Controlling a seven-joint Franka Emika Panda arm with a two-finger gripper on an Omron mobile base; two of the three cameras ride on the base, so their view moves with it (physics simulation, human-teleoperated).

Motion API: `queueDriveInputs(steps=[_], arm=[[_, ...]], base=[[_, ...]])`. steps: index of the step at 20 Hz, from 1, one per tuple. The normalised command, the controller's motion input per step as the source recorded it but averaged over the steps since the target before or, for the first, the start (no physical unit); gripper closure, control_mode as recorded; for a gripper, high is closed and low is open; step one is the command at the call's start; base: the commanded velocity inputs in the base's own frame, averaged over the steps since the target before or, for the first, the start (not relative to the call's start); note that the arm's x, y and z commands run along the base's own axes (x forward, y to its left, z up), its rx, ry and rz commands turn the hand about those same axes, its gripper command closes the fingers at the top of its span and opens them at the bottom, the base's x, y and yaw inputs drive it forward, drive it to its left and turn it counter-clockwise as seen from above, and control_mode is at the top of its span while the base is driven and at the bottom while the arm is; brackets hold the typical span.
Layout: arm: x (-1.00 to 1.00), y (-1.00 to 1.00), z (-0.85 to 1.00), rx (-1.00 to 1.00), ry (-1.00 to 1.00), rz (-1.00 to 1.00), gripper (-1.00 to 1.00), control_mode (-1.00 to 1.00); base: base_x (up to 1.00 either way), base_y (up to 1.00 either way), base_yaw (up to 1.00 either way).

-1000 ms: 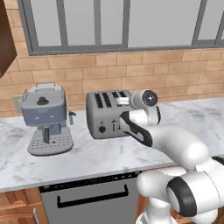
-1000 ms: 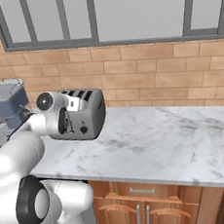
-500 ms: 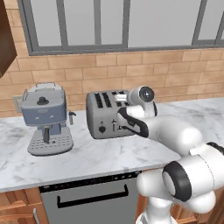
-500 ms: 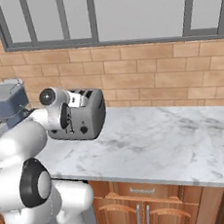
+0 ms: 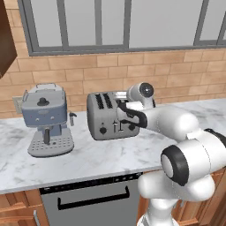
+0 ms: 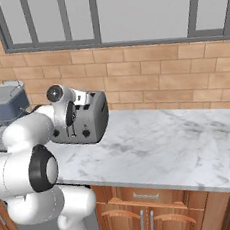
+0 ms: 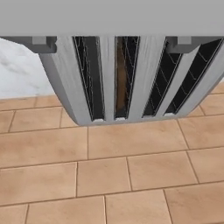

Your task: Start the toaster. Once the lever pops up, take the bread to the plate on the dining counter.

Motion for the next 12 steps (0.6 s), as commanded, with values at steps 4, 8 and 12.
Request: queueDriveInputs(steps=[4,8,12], arm=[[0.15,0.0,0.0,-0.05,0.0,0.0,-1.0,-1.0],[0.08,0.01,0.0,-0.07,0.0,0.0,-1.0,-1.0],[0.01,0.04,-0.01,-0.09,0.0,0.0,-1.0,-1.0]], base=[[0.0,0.0,0.0],[0.0,0.0,0.0],[0.0,0.0,0.0]])
